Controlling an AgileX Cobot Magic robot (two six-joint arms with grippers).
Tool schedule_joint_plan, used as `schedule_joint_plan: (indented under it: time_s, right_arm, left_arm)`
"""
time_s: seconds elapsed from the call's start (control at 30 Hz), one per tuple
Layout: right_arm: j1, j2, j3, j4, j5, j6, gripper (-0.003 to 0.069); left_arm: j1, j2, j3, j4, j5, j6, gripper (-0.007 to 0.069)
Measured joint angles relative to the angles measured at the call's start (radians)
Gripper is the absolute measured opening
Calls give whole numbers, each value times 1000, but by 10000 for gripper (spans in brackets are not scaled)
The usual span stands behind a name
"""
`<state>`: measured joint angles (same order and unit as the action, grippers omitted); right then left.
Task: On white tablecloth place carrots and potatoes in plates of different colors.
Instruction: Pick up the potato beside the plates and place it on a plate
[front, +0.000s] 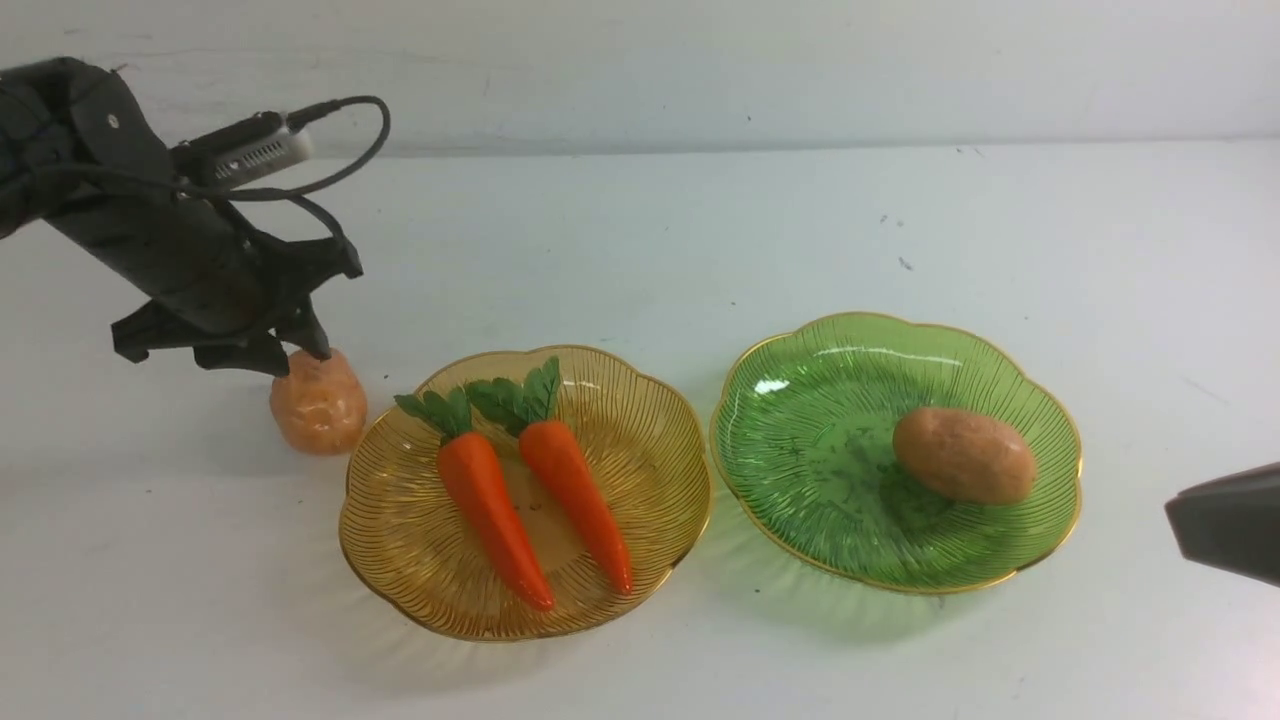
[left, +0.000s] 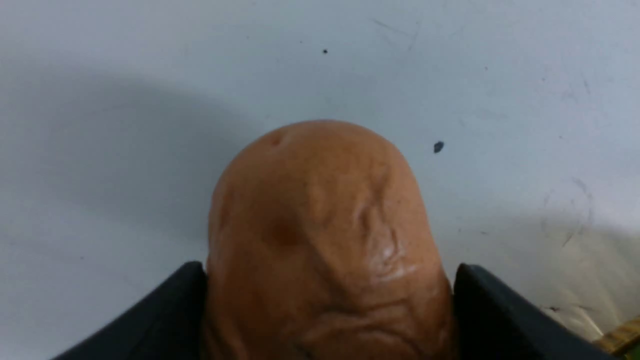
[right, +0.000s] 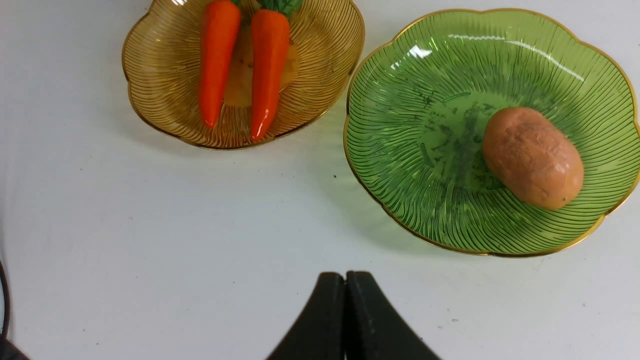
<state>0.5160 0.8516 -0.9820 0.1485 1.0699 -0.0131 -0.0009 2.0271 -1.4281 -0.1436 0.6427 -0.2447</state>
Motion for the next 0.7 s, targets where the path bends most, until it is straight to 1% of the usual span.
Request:
schedule_joint_plan:
  time_s: [0.07,0.17,0.23,0.37,0.53,0.63,0.7]
  right_arm:
    - [0,0,0,0,0,0,-15]
    - [0,0,0,1,0,0,-15]
    - [0,0,0,1,0,0,-15]
    - [0,0,0,1,0,0,-15]
    - [0,0,0,1,0,0,-15]
    - [0,0,0,1,0,0,-15]
    - [0,0,0,1,0,0,-15]
  left_arm:
    - [0,0,-2,0,0,0,510]
    - [-1,0,-3,0,5,0,418]
    - [-1,-9,-5,0,32,11,386]
    - [-1,-45,-23,1,91,31,380]
    - [-11,-134,-106,-17,162,55,378]
    - [-46,-185,-174,-54,237,87,378]
    - [-105,-201,-227,-92,297,116,378]
